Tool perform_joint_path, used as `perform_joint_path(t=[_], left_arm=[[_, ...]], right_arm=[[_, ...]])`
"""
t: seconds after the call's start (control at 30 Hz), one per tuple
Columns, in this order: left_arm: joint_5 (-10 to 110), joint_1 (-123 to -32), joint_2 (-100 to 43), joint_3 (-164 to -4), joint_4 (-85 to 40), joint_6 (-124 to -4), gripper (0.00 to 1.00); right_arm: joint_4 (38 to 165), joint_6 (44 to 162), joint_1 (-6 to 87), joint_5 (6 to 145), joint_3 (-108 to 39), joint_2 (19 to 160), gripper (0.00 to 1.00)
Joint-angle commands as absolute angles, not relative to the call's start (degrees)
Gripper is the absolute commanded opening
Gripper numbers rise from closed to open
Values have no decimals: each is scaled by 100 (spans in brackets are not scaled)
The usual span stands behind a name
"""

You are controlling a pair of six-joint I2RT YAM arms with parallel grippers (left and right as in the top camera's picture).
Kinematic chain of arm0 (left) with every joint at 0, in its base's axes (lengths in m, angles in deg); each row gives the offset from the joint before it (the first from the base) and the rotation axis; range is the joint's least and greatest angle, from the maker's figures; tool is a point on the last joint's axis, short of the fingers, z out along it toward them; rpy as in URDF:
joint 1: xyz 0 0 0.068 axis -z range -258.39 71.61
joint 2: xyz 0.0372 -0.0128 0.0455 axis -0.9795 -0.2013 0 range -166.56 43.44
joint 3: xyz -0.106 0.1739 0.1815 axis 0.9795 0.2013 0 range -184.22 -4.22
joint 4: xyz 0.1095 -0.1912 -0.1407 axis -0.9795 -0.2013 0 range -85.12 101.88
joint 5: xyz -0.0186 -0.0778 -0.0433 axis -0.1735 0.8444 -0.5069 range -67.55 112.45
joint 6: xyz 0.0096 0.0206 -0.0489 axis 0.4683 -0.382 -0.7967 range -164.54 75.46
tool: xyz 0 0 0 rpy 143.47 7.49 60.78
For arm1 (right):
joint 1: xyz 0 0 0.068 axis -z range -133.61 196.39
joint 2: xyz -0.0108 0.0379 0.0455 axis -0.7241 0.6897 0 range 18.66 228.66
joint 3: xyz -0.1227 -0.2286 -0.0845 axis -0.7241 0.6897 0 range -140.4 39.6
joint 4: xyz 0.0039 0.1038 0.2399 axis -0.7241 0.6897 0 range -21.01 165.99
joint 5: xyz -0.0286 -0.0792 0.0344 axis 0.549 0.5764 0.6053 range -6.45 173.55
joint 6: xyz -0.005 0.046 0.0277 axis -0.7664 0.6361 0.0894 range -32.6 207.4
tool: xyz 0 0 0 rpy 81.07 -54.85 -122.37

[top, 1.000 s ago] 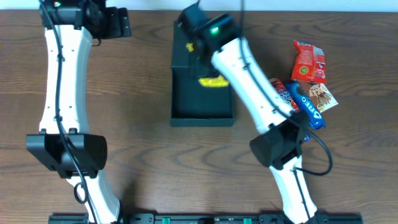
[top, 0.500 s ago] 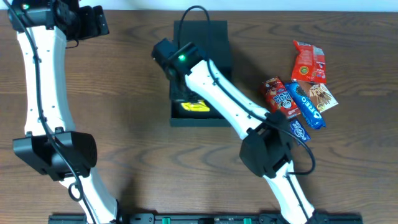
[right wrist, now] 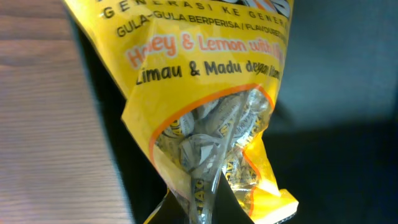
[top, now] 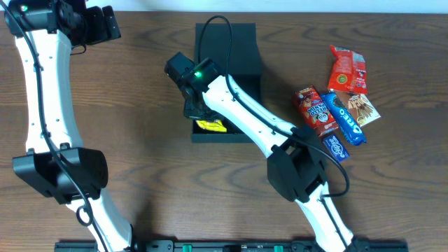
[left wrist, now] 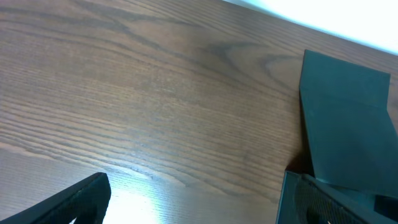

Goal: Pack container
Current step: 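Carry the yellow bag into the black box and release it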

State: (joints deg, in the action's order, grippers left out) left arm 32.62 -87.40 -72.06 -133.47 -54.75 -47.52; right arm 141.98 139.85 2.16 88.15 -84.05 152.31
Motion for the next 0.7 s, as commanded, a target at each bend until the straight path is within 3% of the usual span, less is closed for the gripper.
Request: perform_joint_path(t=[0.0,0.03,0.07,0.1,0.13,0.23,0.3,0.37,0.4,0.47,0.53,0.67], left_arm=[[3308,-8786,-7178,-13446,-5471,-4800,95],[3308,-8786,-7178,-13446,-5469,-4800,95],[3306,-8786,-7178,-13446,-5469,-4800,95],[3308,-8784,-7178,-13446,-5464,-4800,95],[3306,-8786,-7178,-13446,-5460,-4798,95],[3308,-8784,-7178,-13446,-5443,-4798,95],[3306,-8784,-7178,-13446,-5434,-4798,95],[3306,-8784,-7178,-13446,-5432,-4798,95],[3306,-8784,-7178,-13446,-5429,-4798,95],[3306,-8784,-7178,-13446,-5425,-4798,95],[3306,-8784,-7178,-13446,-5423,-4798,95],[3304,-8784,-7178,-13446,-5410,-4798,95]], right_arm=[[14071,13681,208,8665,-8401,15095,37],[14060,13574,208,8667,-8401,15095,61],[14062,13471,208,8669,-8401,15095,79],[14069,13318,212,8671,-8401,15095,86],[14073,13220,223,8671,-8403,15093,99],[14088,12986,282,8671,-8414,15065,99],[14130,12863,363,8671,-8440,14999,88],[14174,12815,437,8676,-8486,14909,71],[14172,12734,477,8673,-8497,14839,57],[14139,12553,562,8684,-8497,14715,21],[14108,12310,643,8673,-8497,14669,2],[14034,11840,780,8459,-8399,14724,1]])
